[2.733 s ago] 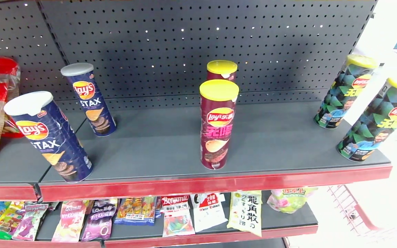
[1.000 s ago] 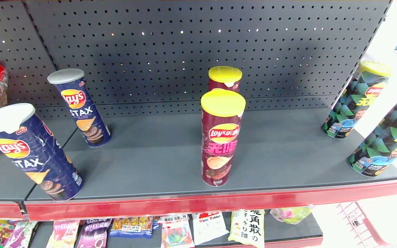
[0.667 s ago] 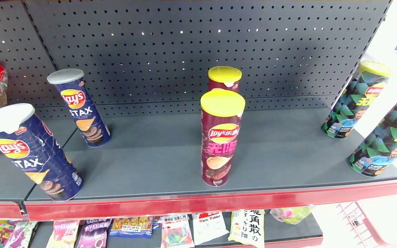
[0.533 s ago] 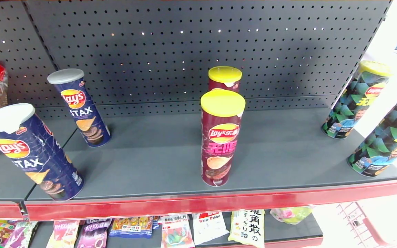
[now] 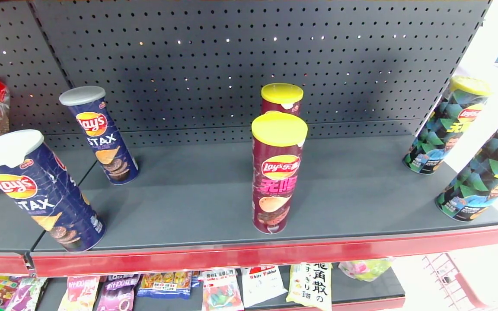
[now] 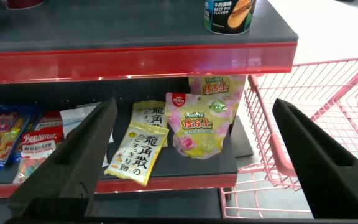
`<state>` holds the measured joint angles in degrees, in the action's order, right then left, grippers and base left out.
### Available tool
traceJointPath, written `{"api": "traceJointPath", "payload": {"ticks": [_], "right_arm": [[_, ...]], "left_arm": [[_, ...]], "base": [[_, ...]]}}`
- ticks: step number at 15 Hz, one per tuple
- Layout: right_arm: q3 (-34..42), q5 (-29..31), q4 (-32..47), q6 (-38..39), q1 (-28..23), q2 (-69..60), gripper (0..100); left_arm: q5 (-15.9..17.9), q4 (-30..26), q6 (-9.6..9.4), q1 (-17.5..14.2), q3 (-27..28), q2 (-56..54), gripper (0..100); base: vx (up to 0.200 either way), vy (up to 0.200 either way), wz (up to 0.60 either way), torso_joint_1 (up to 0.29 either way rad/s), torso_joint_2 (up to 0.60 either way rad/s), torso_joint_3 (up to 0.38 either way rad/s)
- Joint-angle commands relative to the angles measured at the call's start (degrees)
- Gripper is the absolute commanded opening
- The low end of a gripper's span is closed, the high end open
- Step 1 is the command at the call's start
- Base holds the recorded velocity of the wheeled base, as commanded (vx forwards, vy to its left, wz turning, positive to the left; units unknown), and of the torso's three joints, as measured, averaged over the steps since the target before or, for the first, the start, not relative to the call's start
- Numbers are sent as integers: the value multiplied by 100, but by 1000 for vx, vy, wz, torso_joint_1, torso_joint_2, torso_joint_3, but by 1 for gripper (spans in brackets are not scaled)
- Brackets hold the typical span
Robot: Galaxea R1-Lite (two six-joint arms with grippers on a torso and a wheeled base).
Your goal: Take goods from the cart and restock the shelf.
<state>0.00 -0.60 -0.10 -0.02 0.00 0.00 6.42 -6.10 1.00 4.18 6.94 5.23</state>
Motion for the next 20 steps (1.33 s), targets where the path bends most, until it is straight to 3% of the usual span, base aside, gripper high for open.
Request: {"api": "traceJointPath", "payload": {"ticks": [1, 2, 3, 5, 6, 8, 12, 13, 14, 16, 20], "right_arm": [[0, -2, 1, -6, 0, 9, 100], [0, -2, 1, -6, 0, 9, 100], [0, -2, 1, -6, 0, 9, 100], [0, -2, 1, -6, 0, 9, 100], [0, -2, 1, -6, 0, 9, 100], [0, -2, -8, -6, 0, 9, 100], [0, -2, 1, -6, 0, 9, 100], [0, -2, 1, -6, 0, 9, 100], [0, -2, 1, -6, 0, 9, 100], [0, -2, -8, -6, 0, 9, 100], [0, -2, 1, -6, 0, 9, 100]], "left_arm": [[-326, 504, -100, -58, -491, -57, 100], [-959, 522, -223, -172, -527, -110, 100], [-1161, 513, -205, -216, -553, -154, 100], [-1205, 513, -144, -269, -553, -145, 100], [-1266, 513, -144, -480, -553, -92, 100], [-1223, 530, -153, -1350, -553, 22, 100], [-238, 592, -135, -1236, -685, 22, 100], [-247, 592, -118, -488, -685, 4, 100], [-335, 601, -126, -58, -685, -84, 100], [-449, 601, -126, -374, -685, -444, 100], [-730, 610, -82, -427, -694, -523, 100]], "base": [[0, 0, 0, 0, 0, 0], [0, 0, 0, 0, 0, 0], [0, 0, 0, 0, 0, 0], [0, 0, 0, 0, 0, 0], [0, 0, 0, 0, 0, 0], [0, 0, 0, 0, 0, 0], [0, 0, 0, 0, 0, 0], [0, 0, 0, 0, 0, 0], [0, 0, 0, 0, 0, 0], [0, 0, 0, 0, 0, 0], [0, 0, 0, 0, 0, 0]]}}
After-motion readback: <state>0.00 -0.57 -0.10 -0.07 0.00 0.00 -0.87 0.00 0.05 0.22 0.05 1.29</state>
